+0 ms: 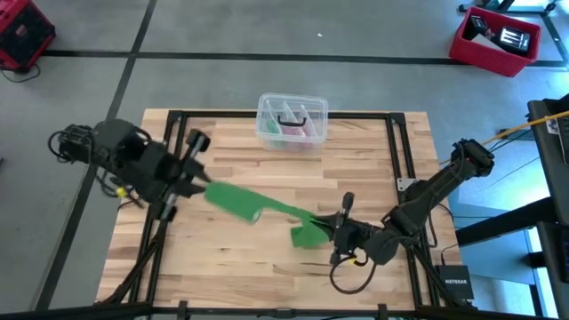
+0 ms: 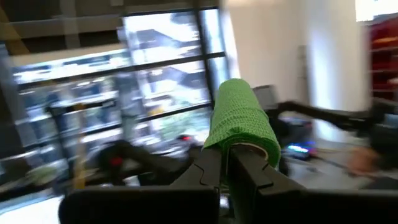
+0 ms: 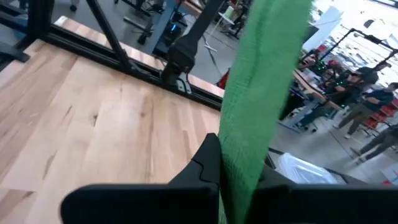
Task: Roll bandage
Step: Roll the green bandage
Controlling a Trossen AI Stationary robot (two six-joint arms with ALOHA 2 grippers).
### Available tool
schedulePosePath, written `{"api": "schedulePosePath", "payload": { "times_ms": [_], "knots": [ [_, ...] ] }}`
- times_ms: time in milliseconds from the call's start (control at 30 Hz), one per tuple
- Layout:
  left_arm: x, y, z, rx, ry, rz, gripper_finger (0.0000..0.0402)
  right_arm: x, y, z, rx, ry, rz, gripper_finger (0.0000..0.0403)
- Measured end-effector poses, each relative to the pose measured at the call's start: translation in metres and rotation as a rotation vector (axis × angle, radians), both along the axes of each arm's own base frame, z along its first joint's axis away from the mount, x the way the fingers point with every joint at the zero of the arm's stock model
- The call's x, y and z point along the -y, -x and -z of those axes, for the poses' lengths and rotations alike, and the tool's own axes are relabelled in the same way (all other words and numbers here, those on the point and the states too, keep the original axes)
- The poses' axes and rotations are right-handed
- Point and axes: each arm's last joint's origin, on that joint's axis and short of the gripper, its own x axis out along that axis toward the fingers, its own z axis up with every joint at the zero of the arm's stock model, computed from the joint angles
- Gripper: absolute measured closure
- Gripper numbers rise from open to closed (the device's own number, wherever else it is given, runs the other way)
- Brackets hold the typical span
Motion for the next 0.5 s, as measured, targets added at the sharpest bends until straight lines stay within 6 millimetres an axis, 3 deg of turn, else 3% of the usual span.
{"api": "schedulePosePath", "payload": {
  "times_ms": [100,233,500],
  "knots": [
    [0.006,0.003,0.001,-0.002,-0.029,0.129,0.0400,0.003,-0.002,0.000,-0.004,0.008,0.015,0.0401],
    [0.010,0.007,0.010,-0.088,-0.067,0.174,0.0400,0.005,0.001,-0.003,-0.001,0.013,0.016,0.0402],
    [0.010,0.018,0.010,-0.103,-0.078,0.200,0.0400,0.018,0.039,-0.031,0.046,0.057,0.107,0.0402]
  ]
}}
